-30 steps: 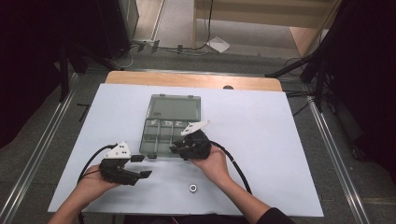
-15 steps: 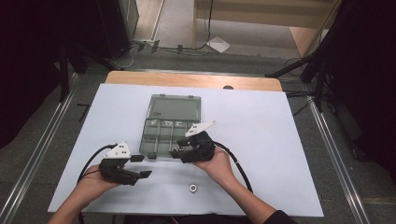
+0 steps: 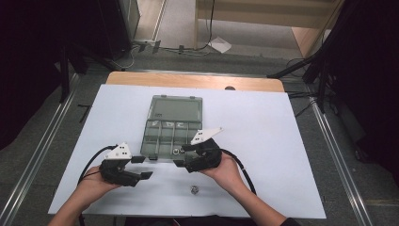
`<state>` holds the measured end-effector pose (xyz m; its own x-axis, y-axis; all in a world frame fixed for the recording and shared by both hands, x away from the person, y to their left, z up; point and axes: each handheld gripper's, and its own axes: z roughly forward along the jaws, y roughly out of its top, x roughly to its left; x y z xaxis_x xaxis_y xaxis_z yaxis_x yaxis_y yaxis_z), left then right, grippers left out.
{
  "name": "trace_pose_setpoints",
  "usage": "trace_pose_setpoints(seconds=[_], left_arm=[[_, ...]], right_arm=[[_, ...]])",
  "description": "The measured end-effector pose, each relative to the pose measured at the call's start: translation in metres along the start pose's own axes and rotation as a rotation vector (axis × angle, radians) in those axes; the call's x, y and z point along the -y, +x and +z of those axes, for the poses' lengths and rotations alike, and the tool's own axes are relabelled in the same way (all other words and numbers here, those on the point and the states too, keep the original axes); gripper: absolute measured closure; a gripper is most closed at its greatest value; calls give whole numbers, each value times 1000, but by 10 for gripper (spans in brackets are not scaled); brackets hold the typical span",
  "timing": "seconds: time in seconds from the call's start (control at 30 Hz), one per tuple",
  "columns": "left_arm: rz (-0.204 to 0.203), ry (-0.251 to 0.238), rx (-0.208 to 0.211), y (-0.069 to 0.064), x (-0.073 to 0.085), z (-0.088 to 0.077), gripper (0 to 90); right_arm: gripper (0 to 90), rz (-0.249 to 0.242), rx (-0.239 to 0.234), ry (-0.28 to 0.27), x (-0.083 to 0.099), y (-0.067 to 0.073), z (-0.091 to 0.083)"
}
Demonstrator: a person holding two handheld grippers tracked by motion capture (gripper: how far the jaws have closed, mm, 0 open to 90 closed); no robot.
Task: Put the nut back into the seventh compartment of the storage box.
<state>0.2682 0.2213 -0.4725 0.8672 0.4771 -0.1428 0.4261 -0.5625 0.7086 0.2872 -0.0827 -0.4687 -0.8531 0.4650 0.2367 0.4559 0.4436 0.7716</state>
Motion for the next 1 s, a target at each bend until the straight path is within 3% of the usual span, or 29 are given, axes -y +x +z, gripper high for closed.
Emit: trace_pose_setpoints(seconds=[0.13, 0.47, 1.0], left_arm=[[1, -2, 0, 0, 0, 0, 344], [1, -3, 3, 0, 0, 0, 344], [2, -4, 3, 0, -1, 1, 344]], right_arm=[[356, 4, -19, -15, 5, 0, -7], [337, -44, -28, -47, 14, 4, -21], [316, -32, -38, -55, 27, 10, -36]])
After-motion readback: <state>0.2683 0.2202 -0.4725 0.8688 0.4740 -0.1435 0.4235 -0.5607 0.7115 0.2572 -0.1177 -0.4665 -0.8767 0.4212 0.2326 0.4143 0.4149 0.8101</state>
